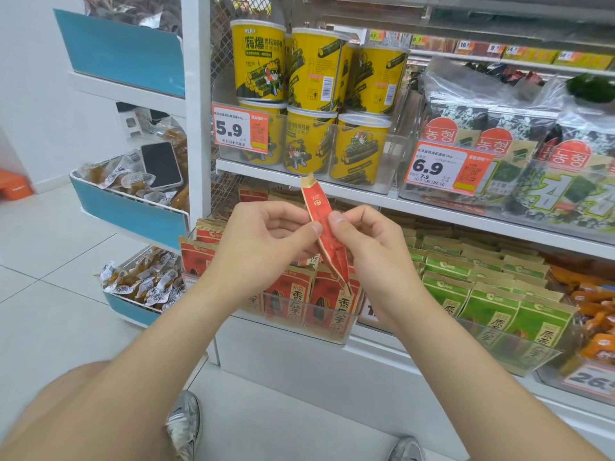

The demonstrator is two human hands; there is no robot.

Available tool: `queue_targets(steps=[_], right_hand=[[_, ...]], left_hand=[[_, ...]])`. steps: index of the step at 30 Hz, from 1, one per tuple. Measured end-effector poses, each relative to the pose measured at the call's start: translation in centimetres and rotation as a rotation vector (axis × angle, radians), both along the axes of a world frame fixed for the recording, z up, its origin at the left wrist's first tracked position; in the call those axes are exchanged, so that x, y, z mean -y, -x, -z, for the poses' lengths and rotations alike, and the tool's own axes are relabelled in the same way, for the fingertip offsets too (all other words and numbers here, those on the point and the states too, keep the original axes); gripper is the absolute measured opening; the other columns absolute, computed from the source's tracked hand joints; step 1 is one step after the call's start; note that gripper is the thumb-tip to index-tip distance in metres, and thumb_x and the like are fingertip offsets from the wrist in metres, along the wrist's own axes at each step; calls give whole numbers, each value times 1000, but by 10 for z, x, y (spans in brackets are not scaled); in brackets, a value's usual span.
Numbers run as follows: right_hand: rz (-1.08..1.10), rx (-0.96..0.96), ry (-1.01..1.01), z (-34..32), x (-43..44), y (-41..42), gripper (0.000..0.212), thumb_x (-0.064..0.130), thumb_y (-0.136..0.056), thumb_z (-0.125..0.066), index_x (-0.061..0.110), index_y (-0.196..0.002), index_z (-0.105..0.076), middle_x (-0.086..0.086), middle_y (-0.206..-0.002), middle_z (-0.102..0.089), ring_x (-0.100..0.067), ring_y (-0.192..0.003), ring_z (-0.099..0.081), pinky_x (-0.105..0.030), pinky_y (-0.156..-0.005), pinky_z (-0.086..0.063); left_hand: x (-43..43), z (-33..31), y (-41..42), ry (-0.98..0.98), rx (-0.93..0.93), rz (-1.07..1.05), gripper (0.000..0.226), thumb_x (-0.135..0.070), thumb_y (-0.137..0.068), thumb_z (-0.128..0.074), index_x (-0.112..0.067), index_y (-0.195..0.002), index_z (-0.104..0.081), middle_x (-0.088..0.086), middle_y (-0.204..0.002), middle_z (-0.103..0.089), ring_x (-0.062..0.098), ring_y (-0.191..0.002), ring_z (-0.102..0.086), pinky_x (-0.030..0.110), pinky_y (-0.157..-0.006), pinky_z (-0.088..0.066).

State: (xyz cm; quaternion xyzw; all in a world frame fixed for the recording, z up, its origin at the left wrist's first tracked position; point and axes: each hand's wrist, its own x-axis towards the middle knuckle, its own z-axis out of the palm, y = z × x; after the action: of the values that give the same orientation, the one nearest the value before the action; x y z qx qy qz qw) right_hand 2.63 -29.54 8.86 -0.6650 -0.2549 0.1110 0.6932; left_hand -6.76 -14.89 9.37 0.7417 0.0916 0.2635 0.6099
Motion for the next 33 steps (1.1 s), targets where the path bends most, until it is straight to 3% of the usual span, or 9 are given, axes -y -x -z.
queue_targets(steps=[7,12,15,17,20,22,24,27,33], right_hand=[[106,86,-38,2,-4,4,20,29,-102,-74,10,-95,-71,12,-75,-73,-2,-63,-64,-22,-59,-54],[-35,408,176,5,1,-4,33,55,-92,-75,40,-121,-71,8,-127,-67,-11,-116,-70,-43,-101,-57],[-180,662,315,4,8,-6,63,40,-91,-83,42,-148,-57,17,-137,-62,-7,-132,-61,-37,-111,-50],[-186,702,315,3,9,-11,59,30,-99,-78,34,-153,-56,17,-137,-67,-7,-130,-63,-36,-109,-51],[-132,614,296,-4,14,-20,41,23,-106,-69,30,-146,-64,20,-125,-74,-3,-120,-68,-32,-103,-52],[-144,567,337,-6,19,-25,33,25,-107,-67,30,-140,-68,16,-116,-77,-7,-111,-71,-36,-98,-55],[-178,501,345,-8,24,-26,26,30,-108,-66,30,-133,-71,8,-109,-80,-15,-103,-75,-44,-94,-59],[-167,365,241,-11,24,-22,18,32,-107,-66,24,-121,-73,2,-103,-82,-16,-98,-78,-44,-90,-63],[64,137,-87,-14,12,-10,35,34,-90,-83,24,-120,-68,2,-101,-82,-12,-90,-80,-27,-74,-62]], left_hand=[[7,-1,1,72,-106,118,27,-15,-96,-80,-14,-121,-71,11,-93,-81,29,-84,-82,43,-77,-69],[2,-3,-2,216,-44,88,29,-8,-101,-71,-16,-128,-67,28,-98,-75,39,-91,-81,49,-79,-68],[-8,-5,-2,351,-25,153,32,-11,-104,-68,-12,-135,-61,31,-112,-75,46,-98,-78,50,-83,-67],[-12,-7,-2,364,-26,156,35,-21,-107,-65,-8,-139,-58,26,-112,-77,40,-94,-80,42,-77,-67],[-22,-1,-2,24,-74,-70,55,-35,-109,-61,-23,-158,-41,8,-116,-71,23,-91,-79,36,-74,-66],[-32,6,-3,-333,-127,-164,54,-40,-110,-56,-38,-161,-39,-3,-127,-50,9,-102,-68,34,-94,-60],[-36,8,-4,-446,-132,-115,39,-40,-112,-51,-41,-150,-55,-8,-134,-41,-3,-116,-55,32,-110,-49],[-34,5,-4,-344,-59,-67,25,-41,-111,-52,-40,-130,-69,-16,-128,-62,-3,-116,-61,39,-105,-54],[-18,7,-10,288,59,-39,20,-27,-107,-64,-18,-121,-76,10,-113,-81,30,-110,-77,48,-93,-65]])
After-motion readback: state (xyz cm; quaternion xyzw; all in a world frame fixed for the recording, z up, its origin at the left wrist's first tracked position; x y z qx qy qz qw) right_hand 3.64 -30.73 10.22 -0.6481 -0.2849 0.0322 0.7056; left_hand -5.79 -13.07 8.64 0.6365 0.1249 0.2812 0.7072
